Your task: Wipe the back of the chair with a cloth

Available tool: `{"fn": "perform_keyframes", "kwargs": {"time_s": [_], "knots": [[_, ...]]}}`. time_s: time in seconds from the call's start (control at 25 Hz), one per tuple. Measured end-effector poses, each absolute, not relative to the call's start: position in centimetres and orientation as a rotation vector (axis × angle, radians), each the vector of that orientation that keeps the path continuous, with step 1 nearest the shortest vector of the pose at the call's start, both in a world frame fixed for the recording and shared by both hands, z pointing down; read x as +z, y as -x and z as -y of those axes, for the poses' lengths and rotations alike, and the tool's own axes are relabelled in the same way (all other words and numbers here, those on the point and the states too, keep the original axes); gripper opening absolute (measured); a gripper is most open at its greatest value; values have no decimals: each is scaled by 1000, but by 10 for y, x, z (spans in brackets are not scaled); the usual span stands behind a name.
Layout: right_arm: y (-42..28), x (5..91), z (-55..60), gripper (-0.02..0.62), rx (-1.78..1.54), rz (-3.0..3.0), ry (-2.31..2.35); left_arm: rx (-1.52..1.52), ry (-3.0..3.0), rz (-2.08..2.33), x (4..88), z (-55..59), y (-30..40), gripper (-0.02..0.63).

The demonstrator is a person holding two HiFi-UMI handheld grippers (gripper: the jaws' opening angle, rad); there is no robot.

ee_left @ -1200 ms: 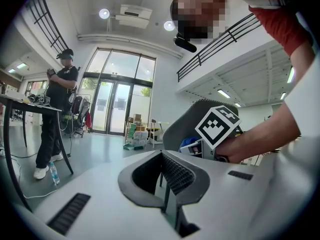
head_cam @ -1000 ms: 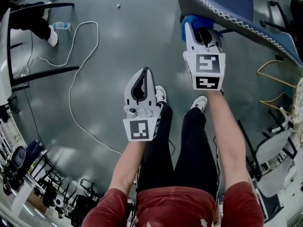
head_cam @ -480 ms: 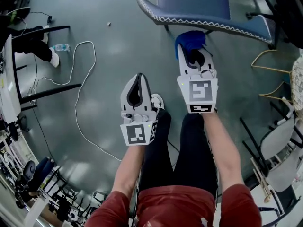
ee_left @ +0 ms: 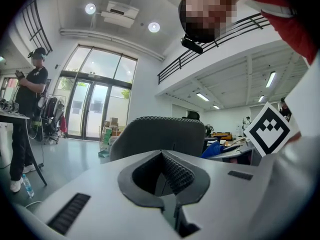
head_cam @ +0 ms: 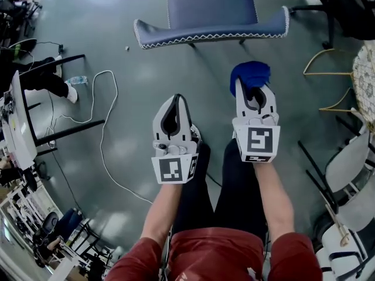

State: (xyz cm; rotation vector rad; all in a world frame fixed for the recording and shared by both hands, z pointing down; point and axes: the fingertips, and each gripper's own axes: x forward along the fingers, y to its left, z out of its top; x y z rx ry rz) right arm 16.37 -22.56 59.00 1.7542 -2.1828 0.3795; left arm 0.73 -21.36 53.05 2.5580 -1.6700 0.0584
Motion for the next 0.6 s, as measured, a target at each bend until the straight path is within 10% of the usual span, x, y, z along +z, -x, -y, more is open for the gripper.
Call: {"fn": "perform_keyframes", "kwargs": {"time_s": [0.6], "knots": [[-251,579,261,61,358,2110,-1767,47,-2594,1610,495,217,-84,14]]}}
